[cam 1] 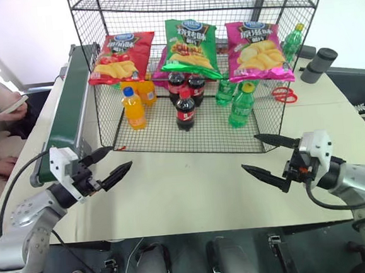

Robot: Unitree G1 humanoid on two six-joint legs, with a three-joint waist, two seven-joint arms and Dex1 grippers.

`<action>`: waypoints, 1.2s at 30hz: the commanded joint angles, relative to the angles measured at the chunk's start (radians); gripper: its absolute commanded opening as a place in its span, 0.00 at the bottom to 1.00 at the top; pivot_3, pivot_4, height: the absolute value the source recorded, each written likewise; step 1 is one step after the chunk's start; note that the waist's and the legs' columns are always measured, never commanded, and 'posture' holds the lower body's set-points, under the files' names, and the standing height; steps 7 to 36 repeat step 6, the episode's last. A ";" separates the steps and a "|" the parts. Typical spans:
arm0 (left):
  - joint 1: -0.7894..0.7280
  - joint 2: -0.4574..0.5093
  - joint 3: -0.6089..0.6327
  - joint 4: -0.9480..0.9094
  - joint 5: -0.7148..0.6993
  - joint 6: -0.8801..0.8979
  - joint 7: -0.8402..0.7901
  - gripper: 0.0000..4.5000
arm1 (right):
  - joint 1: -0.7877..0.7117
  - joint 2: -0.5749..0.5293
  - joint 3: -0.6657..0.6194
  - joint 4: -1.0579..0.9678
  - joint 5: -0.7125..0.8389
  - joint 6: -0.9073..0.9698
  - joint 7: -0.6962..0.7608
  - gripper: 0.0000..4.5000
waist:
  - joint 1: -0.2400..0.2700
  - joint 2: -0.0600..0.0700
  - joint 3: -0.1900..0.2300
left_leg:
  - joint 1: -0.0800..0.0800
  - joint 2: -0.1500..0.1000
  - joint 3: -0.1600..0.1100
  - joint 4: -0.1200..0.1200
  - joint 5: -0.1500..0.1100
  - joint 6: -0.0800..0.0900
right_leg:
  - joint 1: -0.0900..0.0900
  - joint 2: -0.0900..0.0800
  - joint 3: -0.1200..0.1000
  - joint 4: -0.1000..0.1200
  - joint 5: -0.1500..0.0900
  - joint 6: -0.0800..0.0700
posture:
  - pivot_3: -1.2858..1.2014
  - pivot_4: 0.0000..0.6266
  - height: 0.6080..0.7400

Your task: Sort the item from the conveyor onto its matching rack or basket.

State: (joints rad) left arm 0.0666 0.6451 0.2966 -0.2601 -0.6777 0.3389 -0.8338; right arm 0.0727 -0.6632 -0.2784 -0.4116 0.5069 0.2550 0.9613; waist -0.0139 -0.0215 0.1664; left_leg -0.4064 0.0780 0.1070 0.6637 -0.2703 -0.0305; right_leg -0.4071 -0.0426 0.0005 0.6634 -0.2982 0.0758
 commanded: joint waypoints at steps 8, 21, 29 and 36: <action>0.014 0.055 0.028 0.058 0.109 -0.038 -0.014 1.00 | -0.025 -0.027 0.001 0.062 -0.033 -0.068 0.018 0.99 | 0.001 0.000 0.000 | 0.000 0.000 0.000 0.000 0.000 0.000 | 0.000 0.000 0.000 0.000 0.000 0.000 | 0.52 0.24 1.00; 0.014 0.055 0.028 0.058 0.109 -0.038 -0.014 1.00 | -0.025 -0.027 0.001 0.062 -0.033 -0.068 0.018 0.99 | 0.001 0.000 0.000 | 0.000 0.000 0.000 0.000 0.000 0.000 | 0.000 0.000 0.000 0.000 0.000 0.000 | 0.52 0.24 1.00; 0.014 0.055 0.028 0.058 0.109 -0.038 -0.014 1.00 | -0.025 -0.027 0.001 0.062 -0.033 -0.068 0.018 0.99 | 0.001 0.000 0.000 | 0.000 0.000 0.000 0.000 0.000 0.000 | 0.000 0.000 0.000 0.000 0.000 0.000 | 0.52 0.24 1.00; 0.014 0.055 0.028 0.058 0.109 -0.038 -0.014 1.00 | -0.025 -0.027 0.001 0.062 -0.033 -0.068 0.018 0.99 | 0.001 0.000 0.000 | 0.000 0.000 0.000 0.000 0.000 0.000 | 0.000 0.000 0.000 0.000 0.000 0.000 | 0.52 0.24 1.00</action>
